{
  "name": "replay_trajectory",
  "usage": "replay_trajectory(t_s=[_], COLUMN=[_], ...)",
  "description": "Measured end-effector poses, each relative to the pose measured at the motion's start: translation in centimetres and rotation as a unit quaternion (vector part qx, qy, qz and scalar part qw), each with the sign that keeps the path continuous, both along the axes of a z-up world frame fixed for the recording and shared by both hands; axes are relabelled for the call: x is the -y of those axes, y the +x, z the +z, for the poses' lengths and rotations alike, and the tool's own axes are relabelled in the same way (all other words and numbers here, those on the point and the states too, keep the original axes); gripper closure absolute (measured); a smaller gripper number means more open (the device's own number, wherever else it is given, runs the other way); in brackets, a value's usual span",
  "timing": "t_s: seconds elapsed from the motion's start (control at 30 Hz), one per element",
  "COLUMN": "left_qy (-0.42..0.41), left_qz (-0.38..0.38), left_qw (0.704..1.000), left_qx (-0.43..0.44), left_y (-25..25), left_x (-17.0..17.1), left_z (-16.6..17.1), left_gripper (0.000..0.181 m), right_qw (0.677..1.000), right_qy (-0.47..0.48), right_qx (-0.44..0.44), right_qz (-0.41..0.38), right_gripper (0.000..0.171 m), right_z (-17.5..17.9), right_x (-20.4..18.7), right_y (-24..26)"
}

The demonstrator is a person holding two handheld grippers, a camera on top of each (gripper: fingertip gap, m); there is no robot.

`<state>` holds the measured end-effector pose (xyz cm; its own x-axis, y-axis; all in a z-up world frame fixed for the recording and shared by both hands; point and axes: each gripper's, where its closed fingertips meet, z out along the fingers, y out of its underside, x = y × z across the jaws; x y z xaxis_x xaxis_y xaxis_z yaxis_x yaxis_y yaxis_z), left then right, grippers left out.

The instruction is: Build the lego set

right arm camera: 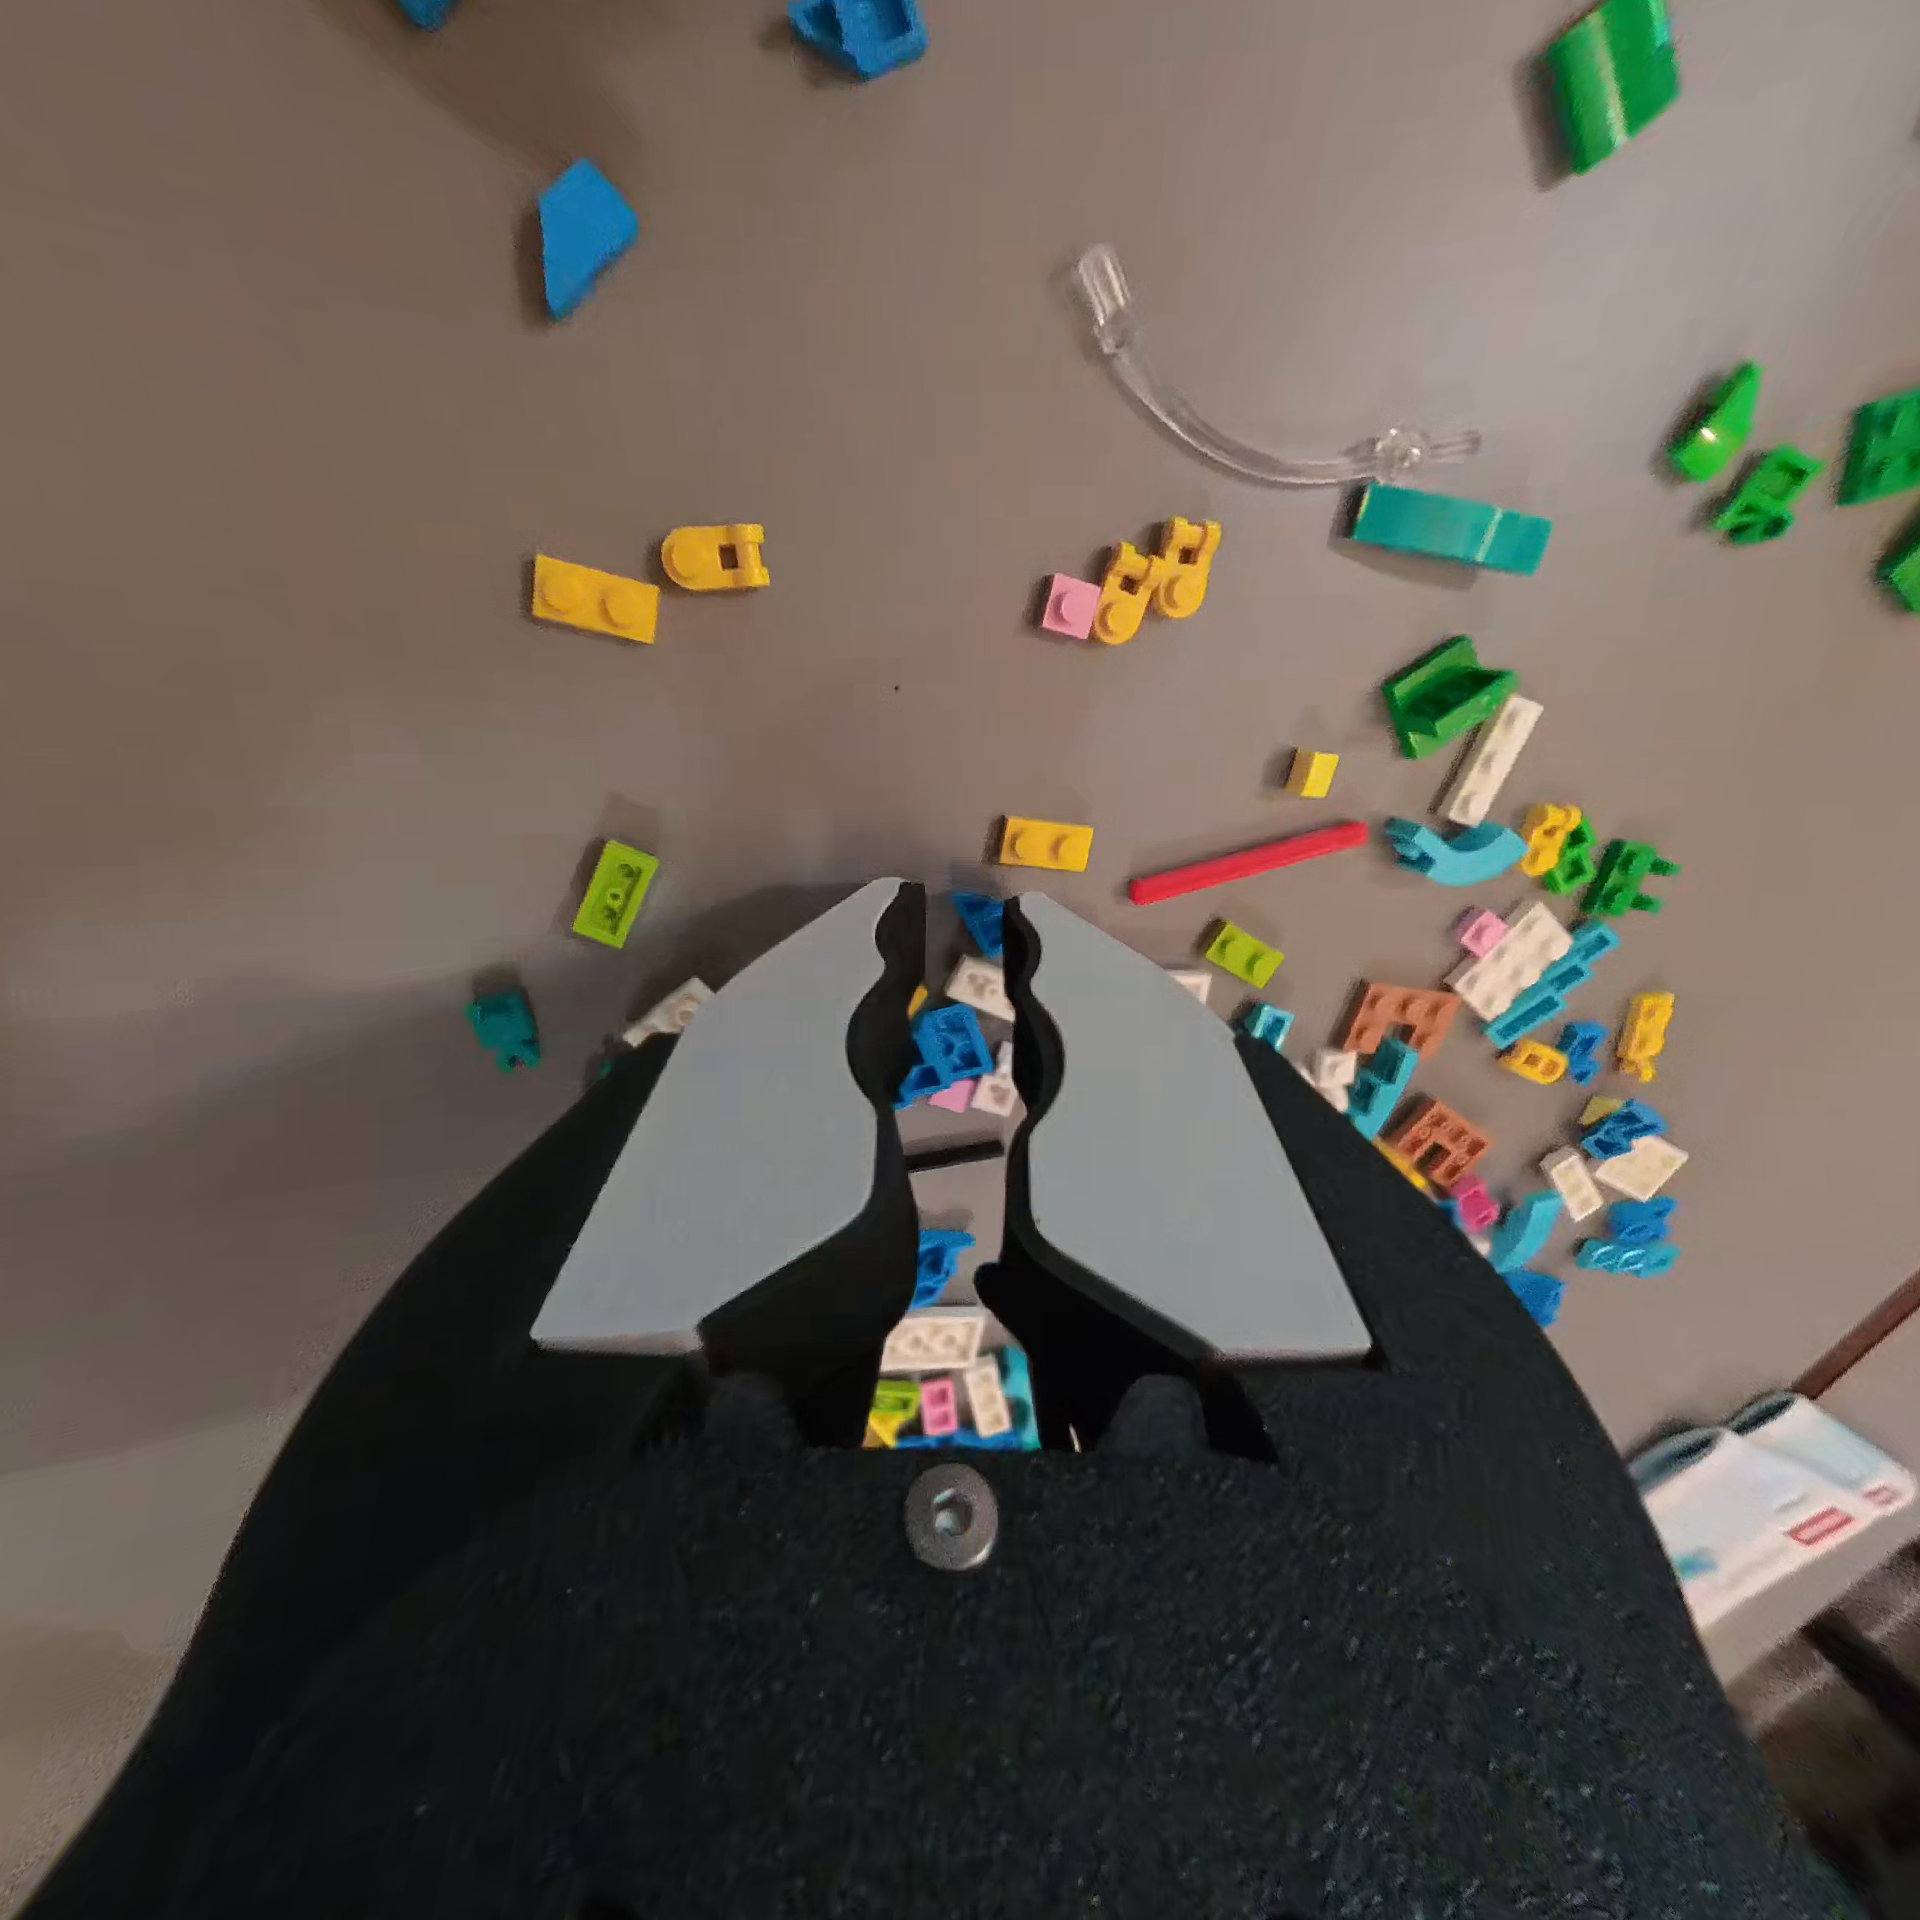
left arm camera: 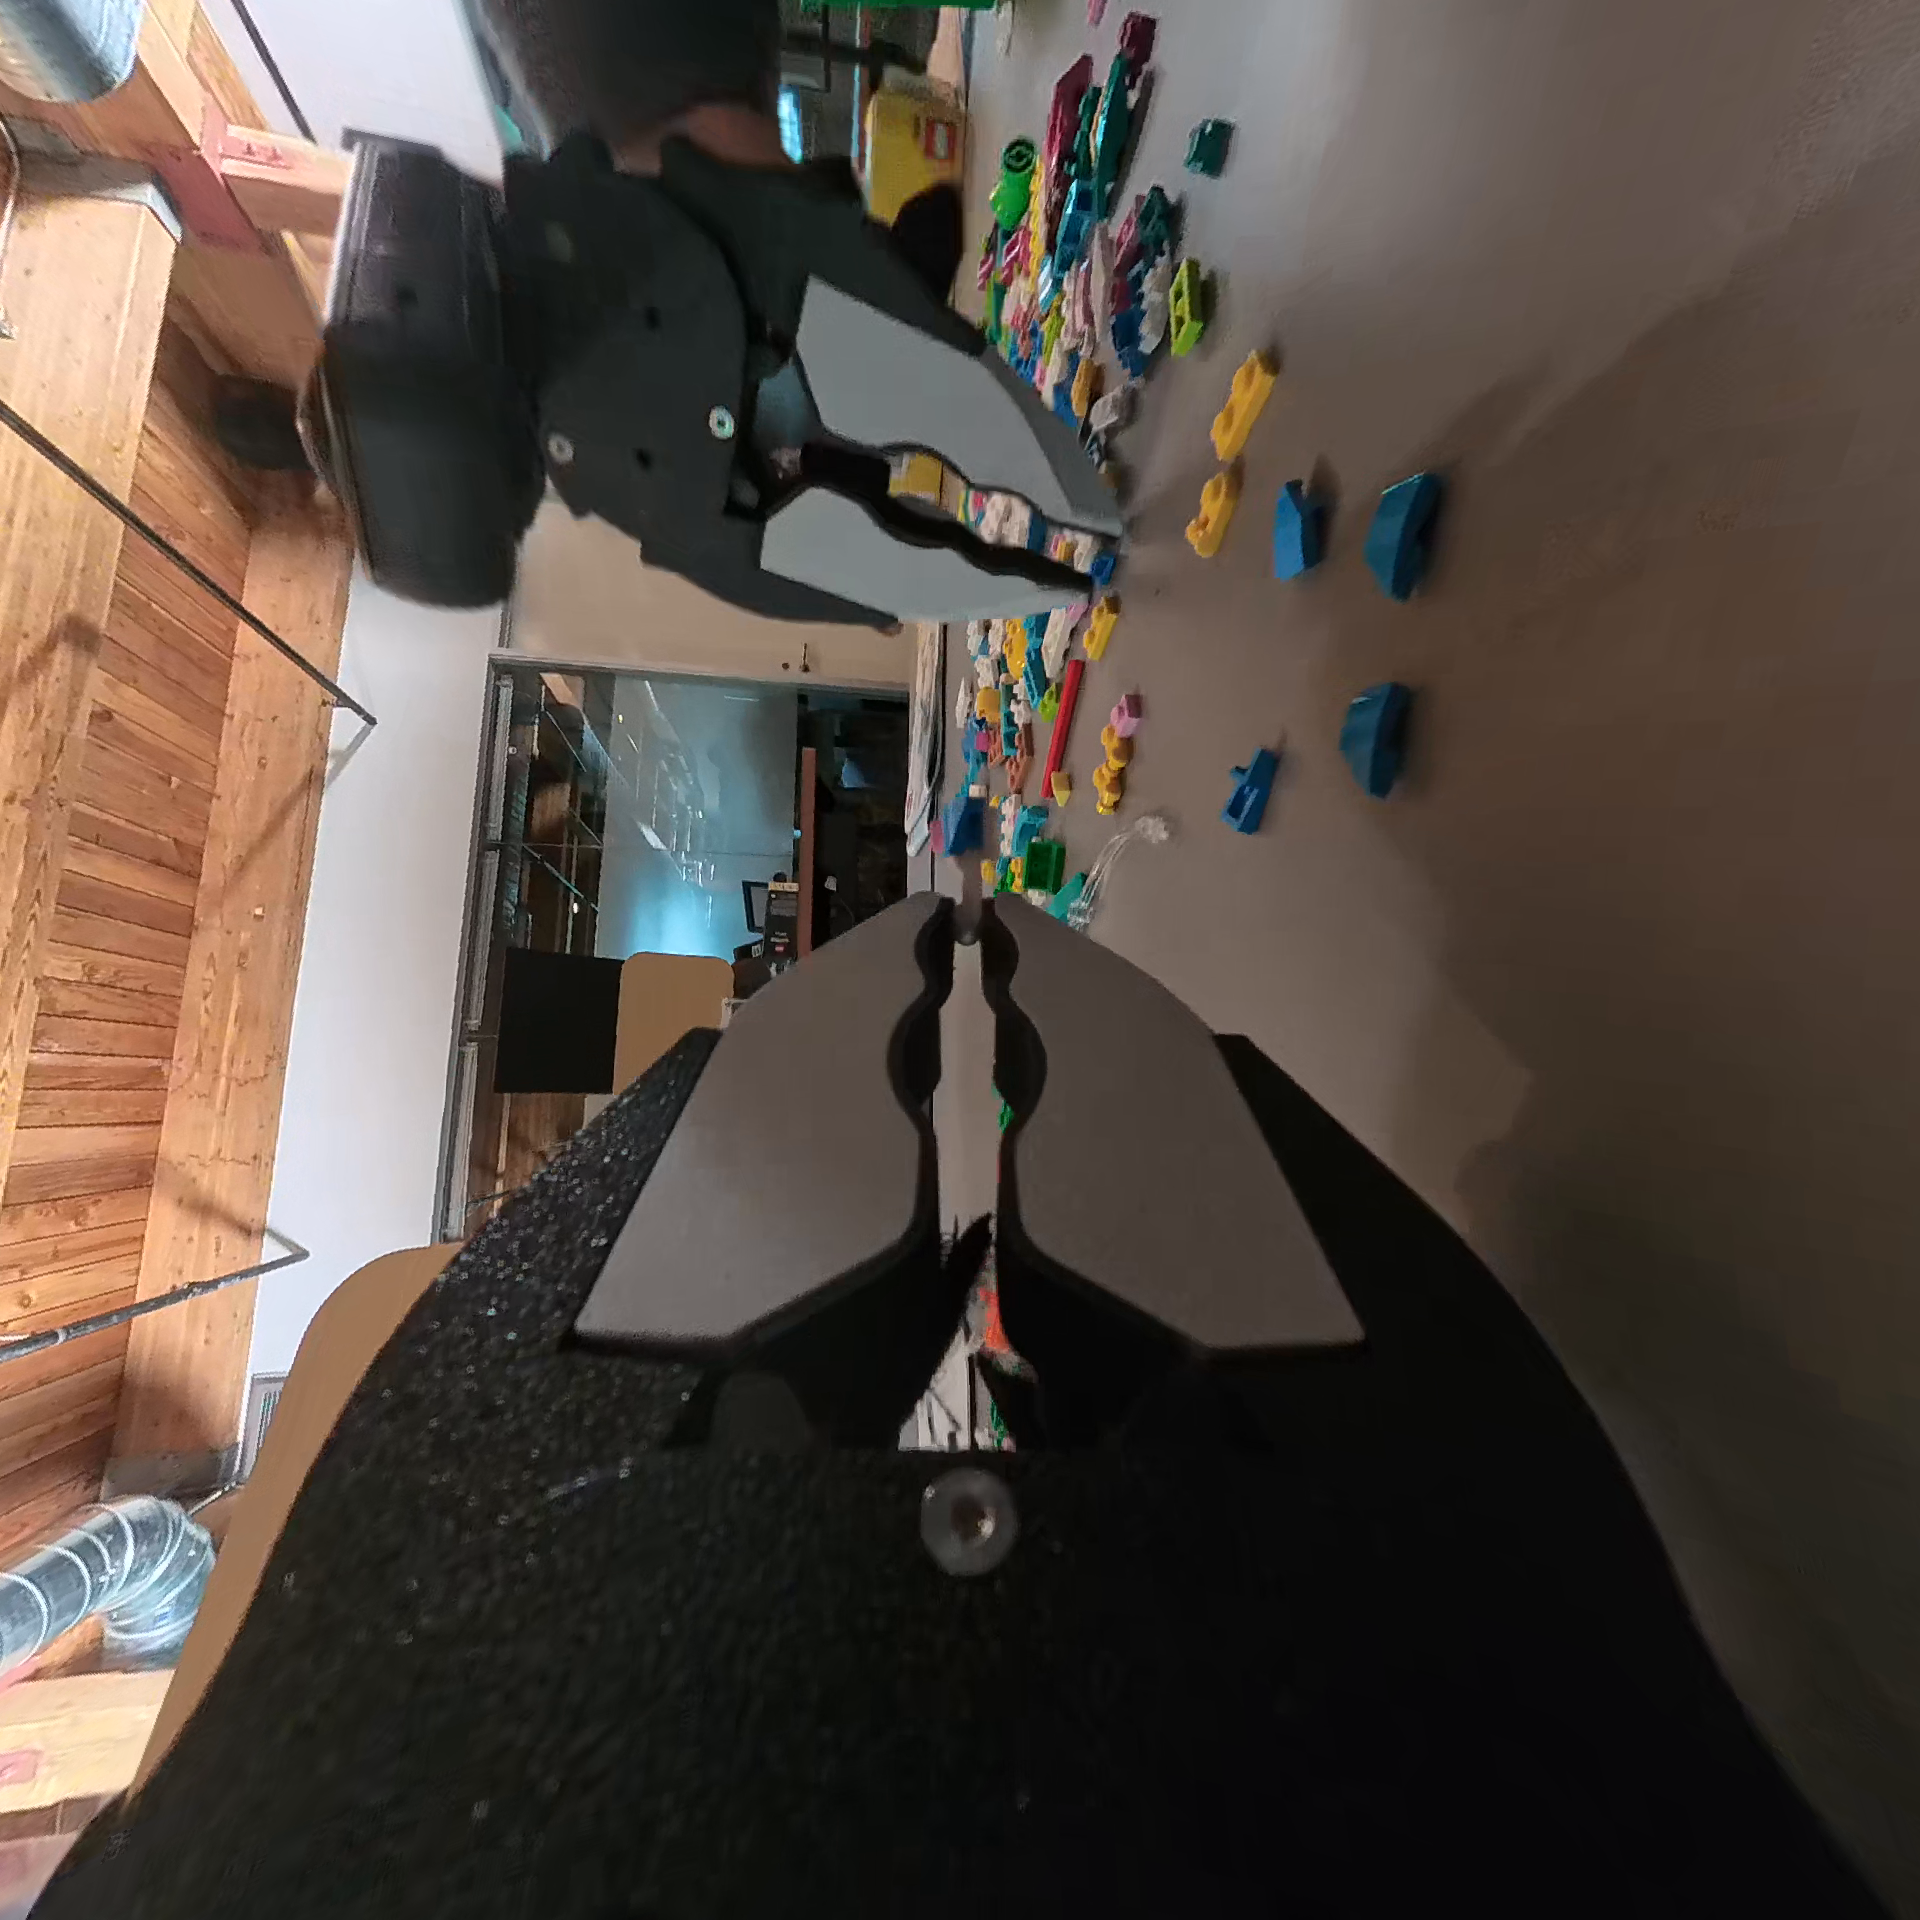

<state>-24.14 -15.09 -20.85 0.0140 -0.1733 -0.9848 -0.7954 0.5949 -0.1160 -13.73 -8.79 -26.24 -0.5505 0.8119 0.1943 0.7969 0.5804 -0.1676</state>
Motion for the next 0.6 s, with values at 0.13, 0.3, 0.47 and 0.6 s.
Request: replay_trajectory(t_s=[0.13, 0.3, 0.47, 0.6], left_qy=[-0.003, 0.006, 0.032, 0.049], left_qz=[-0.01, -0.019, -0.055, -0.083], left_qw=[1.0, 1.0, 0.998, 0.993], left_qx=[-0.006, -0.001, 0.024, 0.062], left_y=[0.2, 0.4, 1.3, 2.1], left_x=[0.3, 0.6, 1.9, 3.1], left_z=[-0.2, 0.2, 1.5, 3.1], left_gripper=[0.177, 0.177, 0.177, 0.177], right_qw=[0.997, 0.999, 0.954, 0.816], right_qy=[0.019, -0.004, -0.224, -0.436], right_qx=[0.056, 0.043, -0.195, -0.374], right_qz=[0.04, 0.024, -0.031, -0.058], right_gripper=[0.163, 0.164, 0.164, 0.164], right_z=[-0.2, -0.1, 3.4, 8.7], right_x=[0.0, 0.6, 5.4, 8.7], right_y=[-0.2, -0.5, -4.0, -5.6])
